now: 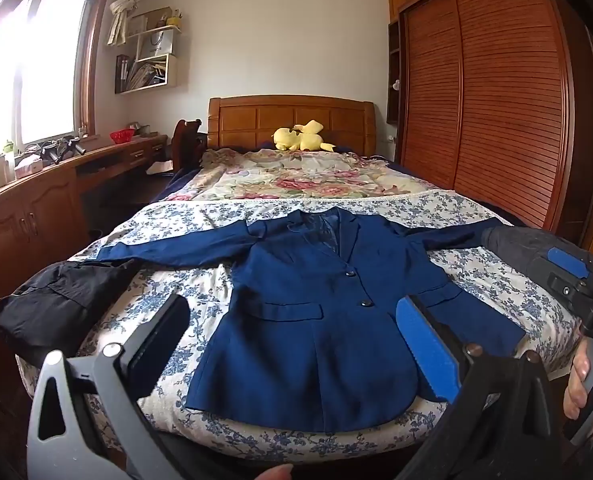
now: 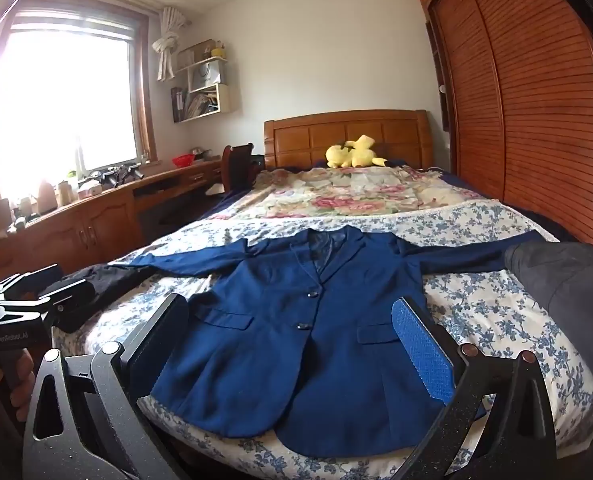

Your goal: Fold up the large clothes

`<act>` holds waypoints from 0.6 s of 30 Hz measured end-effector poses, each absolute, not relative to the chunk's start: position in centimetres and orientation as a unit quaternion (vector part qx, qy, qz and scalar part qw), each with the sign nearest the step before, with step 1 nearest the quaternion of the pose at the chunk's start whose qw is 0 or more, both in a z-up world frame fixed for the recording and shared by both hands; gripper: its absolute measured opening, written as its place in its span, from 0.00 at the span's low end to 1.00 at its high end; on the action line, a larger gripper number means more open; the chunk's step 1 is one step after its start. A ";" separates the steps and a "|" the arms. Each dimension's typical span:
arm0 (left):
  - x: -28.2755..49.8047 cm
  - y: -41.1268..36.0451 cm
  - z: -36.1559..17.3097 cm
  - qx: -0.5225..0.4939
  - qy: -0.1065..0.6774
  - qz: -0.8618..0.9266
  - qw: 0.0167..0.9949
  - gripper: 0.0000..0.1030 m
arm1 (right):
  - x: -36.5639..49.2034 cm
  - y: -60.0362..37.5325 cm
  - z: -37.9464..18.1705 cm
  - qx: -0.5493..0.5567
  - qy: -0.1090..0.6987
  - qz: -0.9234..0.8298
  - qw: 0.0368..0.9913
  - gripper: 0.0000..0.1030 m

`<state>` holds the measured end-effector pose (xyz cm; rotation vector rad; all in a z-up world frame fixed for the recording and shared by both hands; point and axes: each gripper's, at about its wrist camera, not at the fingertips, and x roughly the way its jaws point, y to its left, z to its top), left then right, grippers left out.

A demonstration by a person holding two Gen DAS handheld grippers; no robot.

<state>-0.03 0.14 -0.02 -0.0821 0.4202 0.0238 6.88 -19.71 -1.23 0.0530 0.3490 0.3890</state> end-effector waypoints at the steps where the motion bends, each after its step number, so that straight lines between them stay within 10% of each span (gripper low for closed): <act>1: 0.0 -0.1 0.0 -0.024 0.209 0.015 0.977 1.00 | 6.9 -19.7 -1.2 0.027 0.172 0.191 0.966 1.00; 18: -0.3 -1.3 -0.2 -0.027 0.210 0.012 0.977 1.00 | 6.9 -20.2 -0.9 0.022 0.168 0.191 0.967 1.00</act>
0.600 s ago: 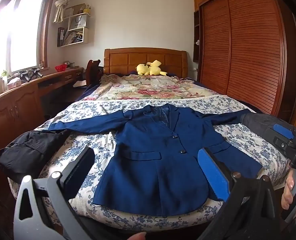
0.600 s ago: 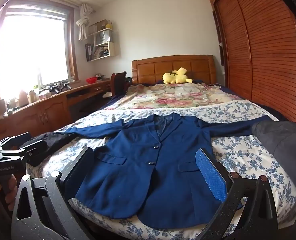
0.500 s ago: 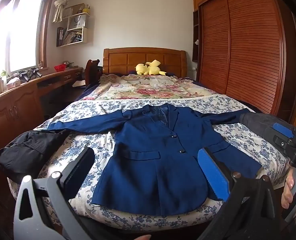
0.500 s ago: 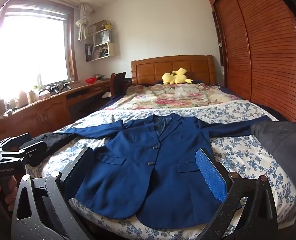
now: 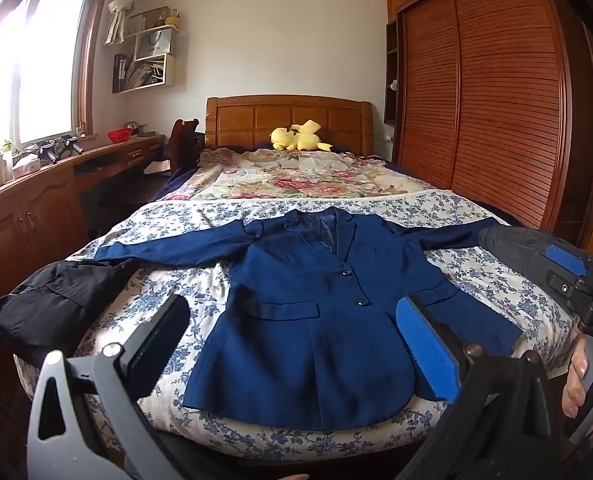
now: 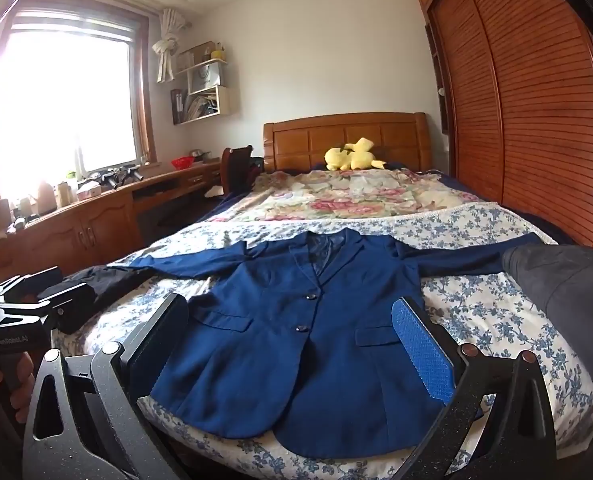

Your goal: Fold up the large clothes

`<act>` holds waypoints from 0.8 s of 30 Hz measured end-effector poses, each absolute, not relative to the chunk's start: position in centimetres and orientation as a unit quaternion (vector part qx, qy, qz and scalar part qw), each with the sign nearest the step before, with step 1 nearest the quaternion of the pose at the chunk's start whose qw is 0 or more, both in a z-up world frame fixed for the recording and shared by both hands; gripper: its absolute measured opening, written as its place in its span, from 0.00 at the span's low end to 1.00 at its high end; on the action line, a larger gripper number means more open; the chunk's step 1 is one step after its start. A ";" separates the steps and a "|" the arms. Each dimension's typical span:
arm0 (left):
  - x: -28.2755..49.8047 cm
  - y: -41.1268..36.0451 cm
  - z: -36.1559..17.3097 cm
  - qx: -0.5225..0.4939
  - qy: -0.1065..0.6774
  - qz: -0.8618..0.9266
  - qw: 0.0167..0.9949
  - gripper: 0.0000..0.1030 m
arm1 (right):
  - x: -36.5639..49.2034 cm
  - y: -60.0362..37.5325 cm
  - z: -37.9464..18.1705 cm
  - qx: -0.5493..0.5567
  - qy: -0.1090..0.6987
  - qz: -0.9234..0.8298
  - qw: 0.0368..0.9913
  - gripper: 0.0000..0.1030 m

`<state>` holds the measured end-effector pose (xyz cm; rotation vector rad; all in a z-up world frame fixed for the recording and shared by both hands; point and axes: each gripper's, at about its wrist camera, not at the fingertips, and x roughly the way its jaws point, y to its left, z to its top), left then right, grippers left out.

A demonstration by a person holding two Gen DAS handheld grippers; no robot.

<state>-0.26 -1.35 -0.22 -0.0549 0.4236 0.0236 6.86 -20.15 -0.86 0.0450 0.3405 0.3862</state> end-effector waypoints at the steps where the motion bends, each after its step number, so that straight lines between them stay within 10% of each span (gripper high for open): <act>1: -0.3 -0.6 0.1 -0.028 0.210 0.010 0.977 1.00 | 6.9 -20.1 -0.9 0.022 0.168 0.191 0.967 1.00; 24: -0.4 -0.8 0.6 -0.029 0.208 0.008 0.978 1.00 | 6.9 -20.0 -1.1 0.021 0.170 0.189 0.967 1.00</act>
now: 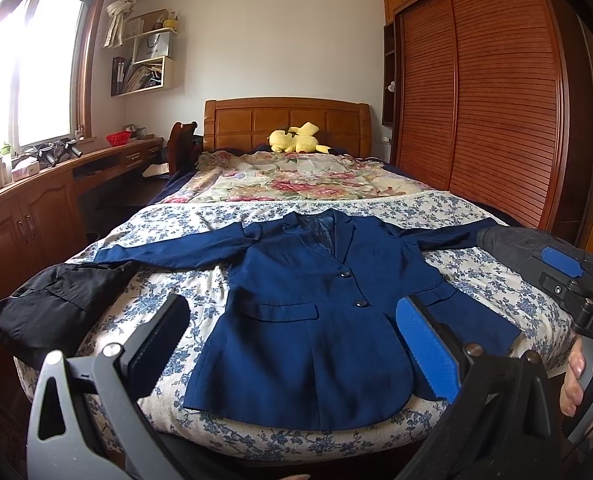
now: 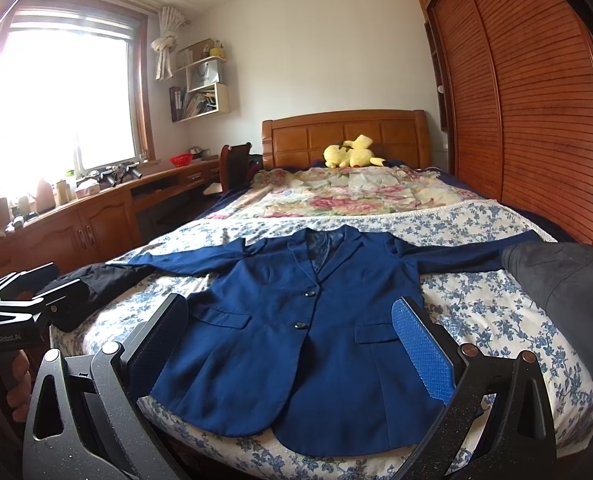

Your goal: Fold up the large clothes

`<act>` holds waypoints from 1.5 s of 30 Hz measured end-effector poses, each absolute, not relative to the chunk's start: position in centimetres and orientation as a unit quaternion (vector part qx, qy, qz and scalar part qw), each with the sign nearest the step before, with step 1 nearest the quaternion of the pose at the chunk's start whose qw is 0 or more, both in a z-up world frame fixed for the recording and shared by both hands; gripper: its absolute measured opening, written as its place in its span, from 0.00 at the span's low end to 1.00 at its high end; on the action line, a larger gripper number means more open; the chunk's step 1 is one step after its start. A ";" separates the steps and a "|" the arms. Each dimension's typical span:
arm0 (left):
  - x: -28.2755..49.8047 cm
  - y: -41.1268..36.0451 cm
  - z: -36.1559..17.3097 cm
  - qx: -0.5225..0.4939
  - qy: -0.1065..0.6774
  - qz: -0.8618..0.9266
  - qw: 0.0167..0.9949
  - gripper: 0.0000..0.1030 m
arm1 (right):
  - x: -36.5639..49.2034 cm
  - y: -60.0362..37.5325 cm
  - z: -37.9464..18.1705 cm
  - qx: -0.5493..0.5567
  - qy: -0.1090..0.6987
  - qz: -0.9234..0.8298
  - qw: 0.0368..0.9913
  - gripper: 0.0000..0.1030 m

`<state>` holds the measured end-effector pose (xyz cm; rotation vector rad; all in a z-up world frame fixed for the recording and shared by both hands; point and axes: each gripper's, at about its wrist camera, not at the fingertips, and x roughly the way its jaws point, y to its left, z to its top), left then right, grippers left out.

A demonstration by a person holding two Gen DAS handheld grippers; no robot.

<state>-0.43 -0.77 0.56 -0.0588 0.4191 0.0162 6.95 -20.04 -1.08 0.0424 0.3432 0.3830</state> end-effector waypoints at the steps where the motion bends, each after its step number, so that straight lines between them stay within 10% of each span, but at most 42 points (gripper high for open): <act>1: -0.4 -0.8 0.6 -0.029 0.208 0.008 0.978 1.00 | 7.0 -20.0 -1.1 0.021 0.170 0.189 0.967 1.00; 45: -0.6 -1.2 0.6 -0.026 0.205 -0.004 0.978 1.00 | 7.0 -20.1 -1.2 0.020 0.173 0.188 0.967 1.00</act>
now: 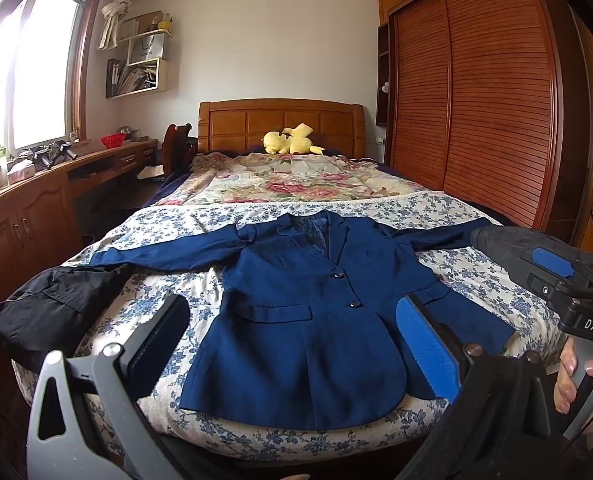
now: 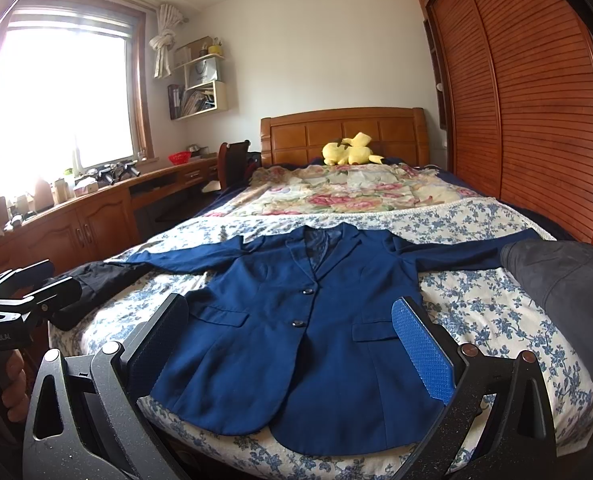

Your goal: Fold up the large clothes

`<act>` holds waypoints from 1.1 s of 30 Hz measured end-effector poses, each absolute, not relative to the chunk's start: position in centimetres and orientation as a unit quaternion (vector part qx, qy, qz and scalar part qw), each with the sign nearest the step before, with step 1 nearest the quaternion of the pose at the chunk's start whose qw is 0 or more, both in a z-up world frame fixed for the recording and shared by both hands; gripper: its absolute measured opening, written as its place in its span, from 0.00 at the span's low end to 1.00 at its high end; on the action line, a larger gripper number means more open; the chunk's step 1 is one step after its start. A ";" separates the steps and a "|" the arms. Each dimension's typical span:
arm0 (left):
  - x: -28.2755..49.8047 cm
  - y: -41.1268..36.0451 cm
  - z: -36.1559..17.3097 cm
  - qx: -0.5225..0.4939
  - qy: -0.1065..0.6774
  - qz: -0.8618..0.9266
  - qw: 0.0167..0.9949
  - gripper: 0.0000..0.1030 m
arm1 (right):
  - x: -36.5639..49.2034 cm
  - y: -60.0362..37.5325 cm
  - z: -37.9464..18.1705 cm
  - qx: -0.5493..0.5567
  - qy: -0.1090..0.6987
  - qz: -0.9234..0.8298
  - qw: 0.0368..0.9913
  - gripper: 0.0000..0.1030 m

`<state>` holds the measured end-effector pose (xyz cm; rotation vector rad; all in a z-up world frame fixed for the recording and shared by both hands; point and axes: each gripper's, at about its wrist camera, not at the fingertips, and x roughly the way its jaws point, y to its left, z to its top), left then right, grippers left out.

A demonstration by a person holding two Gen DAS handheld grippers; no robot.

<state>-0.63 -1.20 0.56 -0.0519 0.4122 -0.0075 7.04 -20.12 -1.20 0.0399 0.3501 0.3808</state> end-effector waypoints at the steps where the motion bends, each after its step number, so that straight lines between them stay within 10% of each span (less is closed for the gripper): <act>1: -0.7 -1.2 0.5 -0.026 0.205 -0.004 0.978 1.00 | 7.0 -20.1 -1.2 0.020 0.173 0.188 0.967 1.00; 33: 6.3 6.5 -6.8 -0.042 0.292 0.049 0.954 1.00 | 11.4 -18.8 -5.5 -0.002 0.217 0.208 0.954 1.00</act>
